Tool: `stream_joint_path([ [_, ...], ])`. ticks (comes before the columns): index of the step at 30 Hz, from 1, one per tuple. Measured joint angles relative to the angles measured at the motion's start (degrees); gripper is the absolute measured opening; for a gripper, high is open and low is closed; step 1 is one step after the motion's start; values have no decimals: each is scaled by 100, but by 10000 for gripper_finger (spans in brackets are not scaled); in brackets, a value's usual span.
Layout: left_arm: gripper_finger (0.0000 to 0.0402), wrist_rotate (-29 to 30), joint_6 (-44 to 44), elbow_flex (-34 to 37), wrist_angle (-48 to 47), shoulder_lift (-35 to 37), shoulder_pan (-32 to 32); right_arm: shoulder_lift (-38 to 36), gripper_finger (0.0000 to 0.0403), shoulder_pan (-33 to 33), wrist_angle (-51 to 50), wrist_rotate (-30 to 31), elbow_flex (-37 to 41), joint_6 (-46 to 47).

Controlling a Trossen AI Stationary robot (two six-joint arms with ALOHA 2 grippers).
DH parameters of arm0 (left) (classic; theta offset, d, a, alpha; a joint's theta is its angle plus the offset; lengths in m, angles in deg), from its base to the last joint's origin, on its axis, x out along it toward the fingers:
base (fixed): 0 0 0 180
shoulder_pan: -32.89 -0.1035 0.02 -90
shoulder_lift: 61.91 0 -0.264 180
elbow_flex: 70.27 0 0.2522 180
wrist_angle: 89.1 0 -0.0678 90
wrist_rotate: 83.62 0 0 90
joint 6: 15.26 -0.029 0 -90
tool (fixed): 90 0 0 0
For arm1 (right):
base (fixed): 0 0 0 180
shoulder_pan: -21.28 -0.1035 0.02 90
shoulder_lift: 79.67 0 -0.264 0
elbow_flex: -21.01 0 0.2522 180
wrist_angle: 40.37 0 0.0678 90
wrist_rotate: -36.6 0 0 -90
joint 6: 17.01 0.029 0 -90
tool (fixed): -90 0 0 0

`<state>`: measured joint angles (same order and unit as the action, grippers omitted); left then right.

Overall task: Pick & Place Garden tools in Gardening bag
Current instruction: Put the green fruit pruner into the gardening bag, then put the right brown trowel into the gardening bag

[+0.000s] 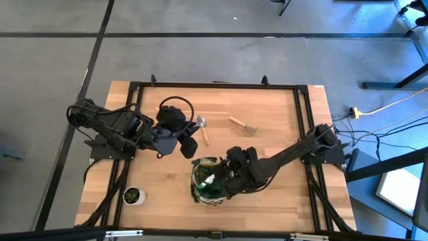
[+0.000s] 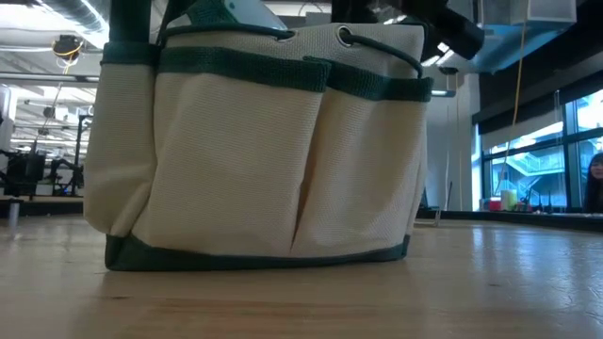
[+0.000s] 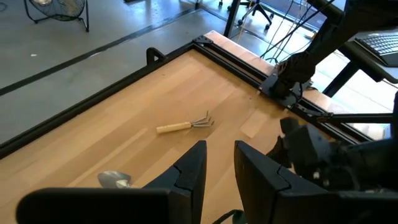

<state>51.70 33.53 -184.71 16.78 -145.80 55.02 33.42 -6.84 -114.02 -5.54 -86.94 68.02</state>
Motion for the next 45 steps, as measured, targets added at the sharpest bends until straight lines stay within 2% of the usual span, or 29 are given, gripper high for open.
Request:
stream_joint_path([
  [13, 77, 0, -2, 0, -120, 0, 1, -395, 217, 110, -313, -62, -4, -262],
  [15, 77, 1, -6, 0, -120, 0, 0, -395, 207, 134, -336, -272, -2, -269],
  [20, 77, 10, -68, 2, -127, -1, 0, -414, 179, 346, -256, -1394, -4, -436],
  [28, 77, 19, -111, 2, -127, -2, 2, -417, 139, 504, -252, -2093, -9, -631],
  [37, 77, 212, -114, 2, -131, -2, 132, -430, 102, 499, -233, -2308, -12, -794],
  [45, 77, 271, -114, 4, -133, -2, 146, -434, 97, 499, -338, -2282, -483, -1233],
])
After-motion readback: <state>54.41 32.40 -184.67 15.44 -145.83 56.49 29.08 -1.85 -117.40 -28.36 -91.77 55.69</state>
